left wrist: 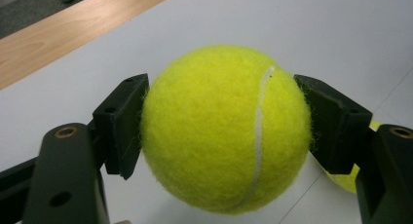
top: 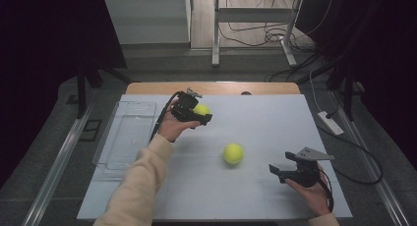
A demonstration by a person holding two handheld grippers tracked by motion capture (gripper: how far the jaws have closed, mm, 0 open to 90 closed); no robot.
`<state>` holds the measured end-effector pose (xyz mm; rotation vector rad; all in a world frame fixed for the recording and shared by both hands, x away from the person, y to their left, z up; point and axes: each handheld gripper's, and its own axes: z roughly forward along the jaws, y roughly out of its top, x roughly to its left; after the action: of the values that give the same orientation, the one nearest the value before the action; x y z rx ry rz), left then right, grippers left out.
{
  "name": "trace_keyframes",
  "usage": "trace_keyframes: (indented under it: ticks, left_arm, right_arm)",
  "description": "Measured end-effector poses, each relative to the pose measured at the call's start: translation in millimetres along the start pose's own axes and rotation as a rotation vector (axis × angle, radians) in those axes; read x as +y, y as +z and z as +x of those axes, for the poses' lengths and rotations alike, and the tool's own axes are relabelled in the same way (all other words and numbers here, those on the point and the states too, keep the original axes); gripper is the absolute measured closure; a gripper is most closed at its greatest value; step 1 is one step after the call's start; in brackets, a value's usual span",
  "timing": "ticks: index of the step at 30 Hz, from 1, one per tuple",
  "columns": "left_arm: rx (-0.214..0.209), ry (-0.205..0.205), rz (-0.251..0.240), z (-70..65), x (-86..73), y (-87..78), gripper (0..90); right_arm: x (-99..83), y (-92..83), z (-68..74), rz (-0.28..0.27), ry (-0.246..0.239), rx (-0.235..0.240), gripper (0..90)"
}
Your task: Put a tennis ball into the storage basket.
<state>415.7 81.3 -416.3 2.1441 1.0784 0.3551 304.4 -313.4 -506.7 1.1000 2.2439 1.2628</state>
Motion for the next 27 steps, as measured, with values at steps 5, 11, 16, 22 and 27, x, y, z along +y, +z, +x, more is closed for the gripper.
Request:
trace_keyframes:
  ticks: [5, 11, 16, 22, 27]
  left_arm:
    - [0.006, -0.007, -0.008, 0.5, 0.8, -3.1, 26.3]
    - [0.016, -0.018, -0.015, 3.4, 1.9, -9.1, 26.4]
    - [0.021, -0.022, -0.026, 5.3, 2.8, -13.2, 26.3]
    - [0.025, -0.027, -0.038, 8.2, 3.3, -18.2, 26.3]
    - [0.035, -0.027, -0.041, 10.4, 3.0, -20.7, 26.3]
  right_arm:
    - [0.1, 0.1, 0.0, -0.002, -0.001, 0.001, 13.4]
    - [0.0, 0.0, 0.0, -0.003, 0.001, 0.001, 13.4]
    - [0.0, 0.0, 0.0, -0.002, 0.001, -0.001, 13.5]
    - [-0.1, 0.2, 0.0, 0.001, 0.0, -0.001, 13.5]
    - [-0.1, 0.3, -0.2, 0.001, -0.001, -0.002, 13.5]
